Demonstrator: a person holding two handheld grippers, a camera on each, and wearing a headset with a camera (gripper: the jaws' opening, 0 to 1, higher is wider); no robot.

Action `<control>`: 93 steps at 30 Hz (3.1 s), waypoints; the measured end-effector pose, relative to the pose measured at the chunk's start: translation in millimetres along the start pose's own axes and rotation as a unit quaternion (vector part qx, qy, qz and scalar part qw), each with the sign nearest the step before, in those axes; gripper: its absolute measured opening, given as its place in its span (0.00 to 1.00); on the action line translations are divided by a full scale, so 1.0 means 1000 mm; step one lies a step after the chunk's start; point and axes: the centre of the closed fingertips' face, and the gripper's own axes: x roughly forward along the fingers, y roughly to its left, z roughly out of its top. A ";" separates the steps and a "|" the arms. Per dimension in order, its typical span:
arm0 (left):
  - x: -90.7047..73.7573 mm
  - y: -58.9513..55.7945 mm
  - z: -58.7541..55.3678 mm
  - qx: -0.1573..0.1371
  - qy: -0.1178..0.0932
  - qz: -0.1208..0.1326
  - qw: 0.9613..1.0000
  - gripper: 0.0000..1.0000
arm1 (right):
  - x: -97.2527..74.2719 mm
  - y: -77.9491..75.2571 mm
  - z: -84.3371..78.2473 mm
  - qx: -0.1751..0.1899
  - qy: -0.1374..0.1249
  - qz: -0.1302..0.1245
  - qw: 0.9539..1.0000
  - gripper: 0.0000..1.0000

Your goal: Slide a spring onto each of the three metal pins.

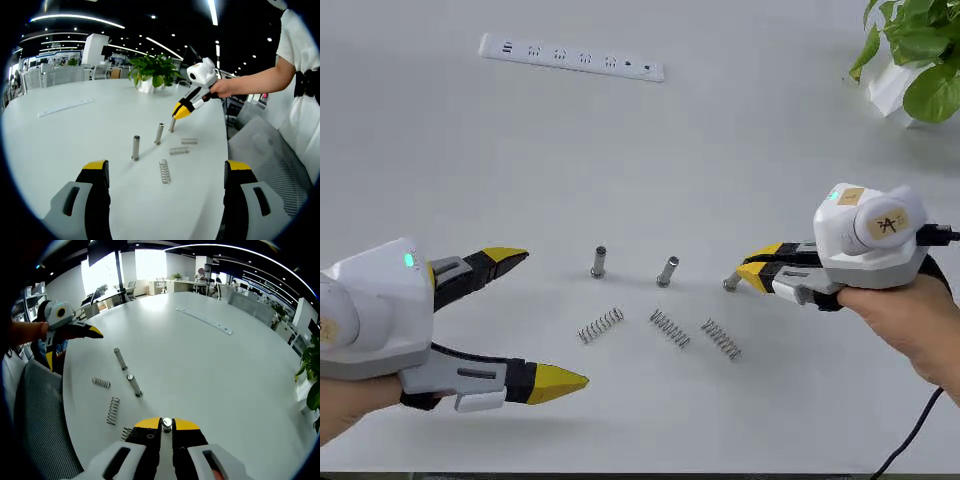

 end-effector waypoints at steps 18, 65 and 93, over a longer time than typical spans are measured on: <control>0.001 -0.001 0.001 -0.002 -0.003 -0.001 1.000 0.95 | 0.000 0.002 -0.001 -0.002 -0.001 0.003 1.000 0.05; 0.004 -0.008 0.006 0.001 0.018 0.001 1.000 0.94 | -0.055 0.008 -0.004 0.016 -0.071 -0.015 0.997 0.35; 0.006 -0.006 0.003 0.005 0.055 0.021 0.998 0.83 | -0.066 0.040 -0.025 -0.009 -0.124 0.055 0.991 0.83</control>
